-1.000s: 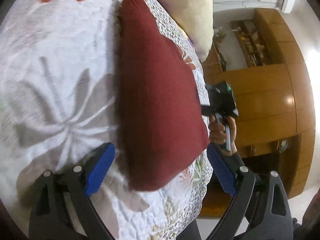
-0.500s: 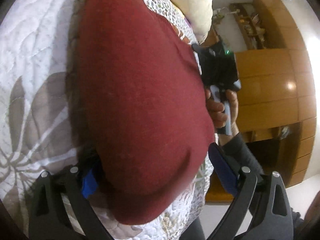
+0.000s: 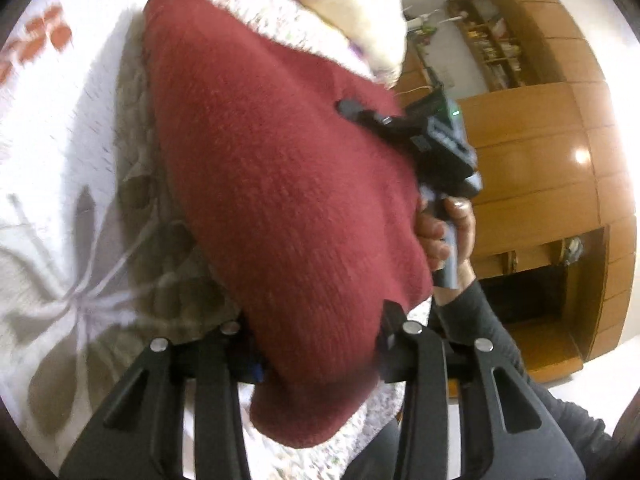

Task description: Fold small clothes

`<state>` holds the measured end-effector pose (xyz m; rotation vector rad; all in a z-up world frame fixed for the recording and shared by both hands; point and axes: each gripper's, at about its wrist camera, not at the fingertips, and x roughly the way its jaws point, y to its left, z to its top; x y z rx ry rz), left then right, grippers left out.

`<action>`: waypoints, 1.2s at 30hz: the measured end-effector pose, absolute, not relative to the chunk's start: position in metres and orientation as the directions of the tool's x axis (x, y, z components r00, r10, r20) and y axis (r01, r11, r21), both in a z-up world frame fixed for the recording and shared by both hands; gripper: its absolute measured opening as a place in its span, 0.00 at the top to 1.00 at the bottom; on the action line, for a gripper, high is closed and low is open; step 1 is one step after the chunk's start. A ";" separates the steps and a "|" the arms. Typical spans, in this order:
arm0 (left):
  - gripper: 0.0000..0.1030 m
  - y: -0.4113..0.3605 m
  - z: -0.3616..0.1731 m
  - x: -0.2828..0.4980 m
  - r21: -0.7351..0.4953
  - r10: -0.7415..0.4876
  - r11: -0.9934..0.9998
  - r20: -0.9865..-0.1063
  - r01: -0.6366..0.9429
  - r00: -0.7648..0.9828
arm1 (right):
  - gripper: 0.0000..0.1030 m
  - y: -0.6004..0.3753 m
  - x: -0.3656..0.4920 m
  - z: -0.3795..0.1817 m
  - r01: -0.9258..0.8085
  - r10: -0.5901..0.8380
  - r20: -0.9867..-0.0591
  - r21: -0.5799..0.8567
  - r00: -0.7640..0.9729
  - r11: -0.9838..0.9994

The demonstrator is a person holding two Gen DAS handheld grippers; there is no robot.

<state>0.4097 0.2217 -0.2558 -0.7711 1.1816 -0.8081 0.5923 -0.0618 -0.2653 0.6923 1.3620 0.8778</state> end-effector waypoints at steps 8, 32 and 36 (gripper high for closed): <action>0.64 0.297 -0.212 0.290 -0.840 -0.841 0.524 -0.483 0.143 0.242 | 0.64 -0.001 0.515 -0.227 -0.168 0.896 -0.442 0.887 -0.042 0.430; 0.49 0.307 -0.203 0.104 -0.738 -0.728 0.645 -0.514 0.199 0.453 | 0.48 0.010 0.384 -0.219 -0.275 0.819 -0.571 0.797 -0.050 0.538; 0.49 0.297 -0.242 0.123 -0.744 -0.725 0.656 -0.573 0.130 0.381 | 0.91 0.047 0.396 -0.223 -0.300 0.796 -0.602 0.772 -0.062 0.560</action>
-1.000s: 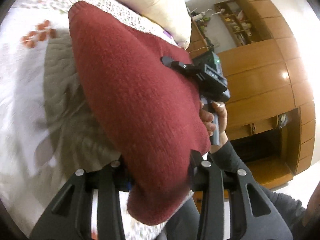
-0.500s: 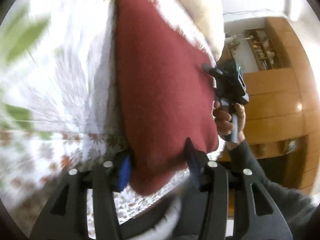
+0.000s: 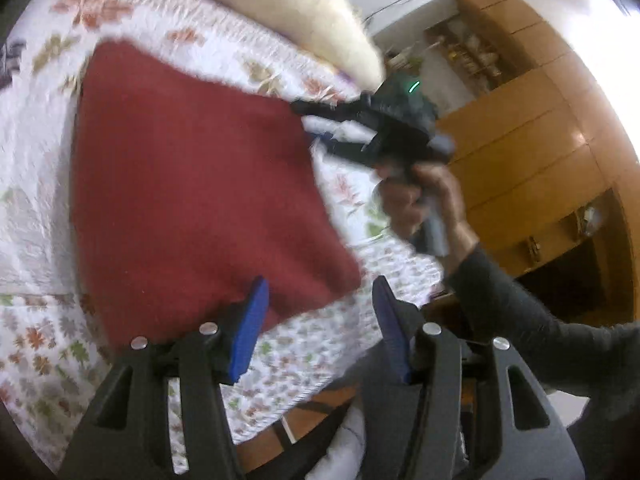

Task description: Fold small clothes

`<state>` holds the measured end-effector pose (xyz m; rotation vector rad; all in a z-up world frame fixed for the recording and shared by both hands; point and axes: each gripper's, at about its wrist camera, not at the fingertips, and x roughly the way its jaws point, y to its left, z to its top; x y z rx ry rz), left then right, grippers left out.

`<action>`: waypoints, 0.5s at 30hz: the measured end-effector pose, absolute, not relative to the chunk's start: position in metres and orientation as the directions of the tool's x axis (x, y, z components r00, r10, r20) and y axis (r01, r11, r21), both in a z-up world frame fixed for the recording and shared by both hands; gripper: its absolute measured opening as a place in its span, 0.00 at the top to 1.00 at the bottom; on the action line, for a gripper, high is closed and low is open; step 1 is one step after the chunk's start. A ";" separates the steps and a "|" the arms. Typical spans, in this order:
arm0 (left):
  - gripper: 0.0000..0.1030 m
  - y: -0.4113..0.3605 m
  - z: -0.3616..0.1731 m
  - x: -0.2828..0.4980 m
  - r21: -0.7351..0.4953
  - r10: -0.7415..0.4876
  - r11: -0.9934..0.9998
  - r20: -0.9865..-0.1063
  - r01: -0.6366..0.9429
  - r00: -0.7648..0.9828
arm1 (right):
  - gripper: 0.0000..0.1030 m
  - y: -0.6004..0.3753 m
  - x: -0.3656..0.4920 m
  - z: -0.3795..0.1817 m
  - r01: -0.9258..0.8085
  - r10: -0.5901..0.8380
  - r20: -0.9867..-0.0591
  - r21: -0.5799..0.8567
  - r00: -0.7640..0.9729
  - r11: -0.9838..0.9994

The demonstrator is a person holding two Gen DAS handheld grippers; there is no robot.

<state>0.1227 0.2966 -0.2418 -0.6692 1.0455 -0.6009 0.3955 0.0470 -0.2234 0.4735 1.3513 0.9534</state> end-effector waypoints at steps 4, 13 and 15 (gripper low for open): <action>0.52 0.293 -0.260 0.124 -0.748 -0.724 0.657 -0.592 0.094 0.354 | 0.92 0.052 0.401 -0.206 -0.352 0.823 -0.567 0.765 0.027 0.539; 0.36 0.330 -0.186 0.148 -0.746 -0.739 0.634 -0.507 0.204 0.443 | 0.57 0.013 0.408 -0.237 -0.225 0.819 -0.570 0.790 0.070 0.570; 0.36 0.348 -0.188 0.167 -0.740 -0.712 0.651 -0.519 0.169 0.474 | 0.50 0.003 0.408 -0.235 -0.197 0.812 -0.579 0.789 0.078 0.581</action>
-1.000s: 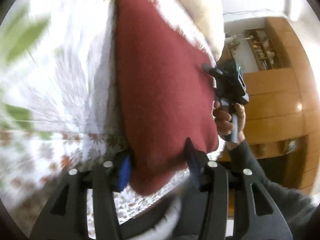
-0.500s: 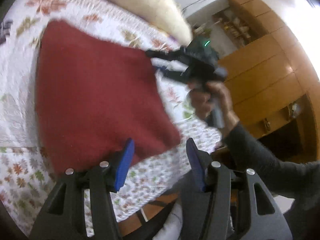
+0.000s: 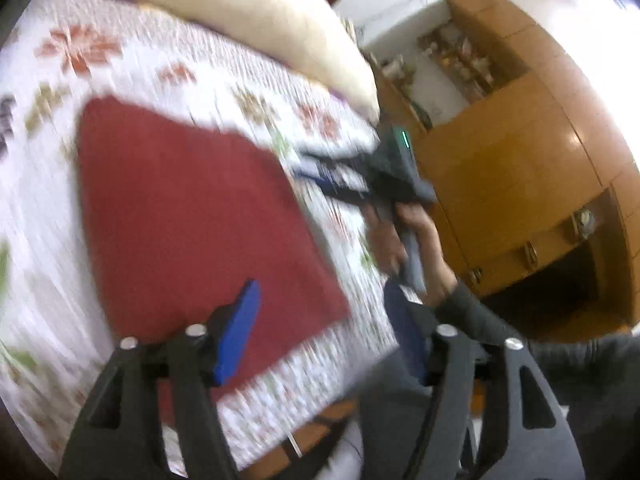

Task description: Fold small clothes

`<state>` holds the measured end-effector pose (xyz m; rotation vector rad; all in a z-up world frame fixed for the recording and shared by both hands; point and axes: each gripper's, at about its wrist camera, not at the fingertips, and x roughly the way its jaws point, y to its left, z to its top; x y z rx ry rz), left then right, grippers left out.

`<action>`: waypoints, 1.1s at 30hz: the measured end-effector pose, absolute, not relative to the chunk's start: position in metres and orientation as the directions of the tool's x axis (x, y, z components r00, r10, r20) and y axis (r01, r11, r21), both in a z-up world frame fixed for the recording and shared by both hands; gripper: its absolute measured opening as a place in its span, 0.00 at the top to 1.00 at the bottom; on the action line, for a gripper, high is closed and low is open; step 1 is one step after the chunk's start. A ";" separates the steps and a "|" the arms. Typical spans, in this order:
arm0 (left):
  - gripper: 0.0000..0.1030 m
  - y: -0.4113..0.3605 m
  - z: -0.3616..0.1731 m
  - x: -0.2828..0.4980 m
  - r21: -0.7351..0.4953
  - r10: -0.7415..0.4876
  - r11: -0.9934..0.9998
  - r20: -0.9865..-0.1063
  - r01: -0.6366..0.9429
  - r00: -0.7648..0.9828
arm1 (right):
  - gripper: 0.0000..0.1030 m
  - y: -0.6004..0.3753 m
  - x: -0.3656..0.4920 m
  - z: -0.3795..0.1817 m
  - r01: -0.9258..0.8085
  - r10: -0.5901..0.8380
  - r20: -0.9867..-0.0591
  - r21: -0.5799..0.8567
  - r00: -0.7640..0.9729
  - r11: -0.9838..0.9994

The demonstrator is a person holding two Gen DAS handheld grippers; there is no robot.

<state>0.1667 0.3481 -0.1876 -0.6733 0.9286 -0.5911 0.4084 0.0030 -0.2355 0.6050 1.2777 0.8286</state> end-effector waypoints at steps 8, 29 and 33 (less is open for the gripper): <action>0.36 0.359 -0.250 0.205 -0.689 -0.658 0.721 -0.647 0.074 0.386 | 0.83 0.047 0.396 -0.247 -0.309 0.784 -0.620 0.751 -0.025 0.584; 0.34 0.313 -0.210 0.157 -0.664 -0.688 0.714 -0.609 0.220 0.394 | 0.85 0.010 0.307 -0.214 -0.437 0.786 -0.617 0.717 -0.035 0.543; 0.34 0.312 -0.250 0.147 -0.645 -0.647 0.751 -0.676 0.143 0.352 | 0.88 0.017 0.275 -0.222 -0.473 0.748 -0.657 0.689 -0.088 0.549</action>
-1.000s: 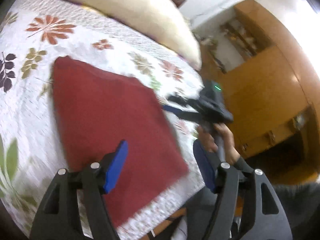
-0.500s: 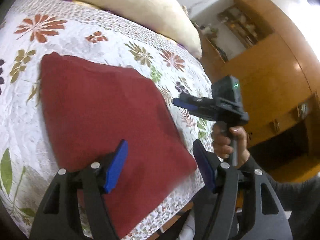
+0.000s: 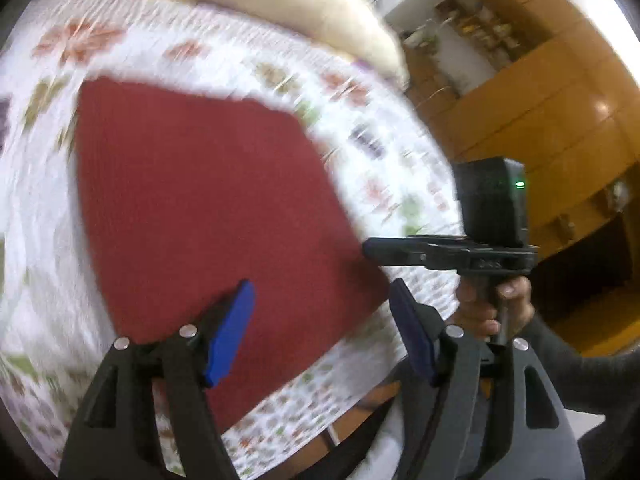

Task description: Fold small clothes

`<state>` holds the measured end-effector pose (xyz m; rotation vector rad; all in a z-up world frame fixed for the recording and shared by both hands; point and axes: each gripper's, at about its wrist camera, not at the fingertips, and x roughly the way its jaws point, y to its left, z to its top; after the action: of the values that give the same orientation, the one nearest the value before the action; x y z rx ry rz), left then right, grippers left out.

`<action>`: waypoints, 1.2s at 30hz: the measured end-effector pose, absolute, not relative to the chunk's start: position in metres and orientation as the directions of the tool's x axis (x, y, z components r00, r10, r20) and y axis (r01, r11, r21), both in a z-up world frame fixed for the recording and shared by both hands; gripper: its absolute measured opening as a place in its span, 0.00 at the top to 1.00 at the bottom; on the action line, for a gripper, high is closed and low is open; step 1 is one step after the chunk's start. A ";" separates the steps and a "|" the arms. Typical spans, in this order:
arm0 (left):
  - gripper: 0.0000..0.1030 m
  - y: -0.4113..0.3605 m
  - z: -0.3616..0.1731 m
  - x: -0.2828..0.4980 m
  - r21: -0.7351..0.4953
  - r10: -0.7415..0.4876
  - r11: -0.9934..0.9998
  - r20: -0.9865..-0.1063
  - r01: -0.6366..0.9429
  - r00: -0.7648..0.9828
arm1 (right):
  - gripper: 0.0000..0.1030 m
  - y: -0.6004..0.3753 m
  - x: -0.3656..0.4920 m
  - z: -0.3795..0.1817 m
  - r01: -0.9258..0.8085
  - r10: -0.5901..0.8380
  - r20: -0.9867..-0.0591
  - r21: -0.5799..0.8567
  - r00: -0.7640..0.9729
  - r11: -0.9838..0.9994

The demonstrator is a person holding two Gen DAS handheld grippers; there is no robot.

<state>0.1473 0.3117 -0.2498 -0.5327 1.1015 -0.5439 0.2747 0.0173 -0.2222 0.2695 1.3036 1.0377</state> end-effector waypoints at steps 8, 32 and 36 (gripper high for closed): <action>0.26 0.314 -0.233 0.124 -0.663 -0.642 0.739 -0.640 0.118 0.423 | 0.91 -0.013 0.263 -0.231 -0.393 0.773 -0.634 0.715 -0.016 0.578; 0.03 0.277 -0.056 -0.088 -0.153 0.058 0.963 -0.691 -0.224 0.721 | 0.04 -0.015 0.073 -0.053 -0.391 0.252 -0.749 -0.010 0.612 0.920; 0.03 0.262 -0.039 -0.103 -0.176 -0.021 0.970 -0.746 -0.167 0.666 | 0.04 -0.019 0.039 -0.019 -0.368 0.219 -0.680 -0.081 0.700 0.926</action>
<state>-0.1033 0.2623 -0.0393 -0.2386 0.8398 0.0832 0.0392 -0.0188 -0.0191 -0.2178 0.7253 0.3302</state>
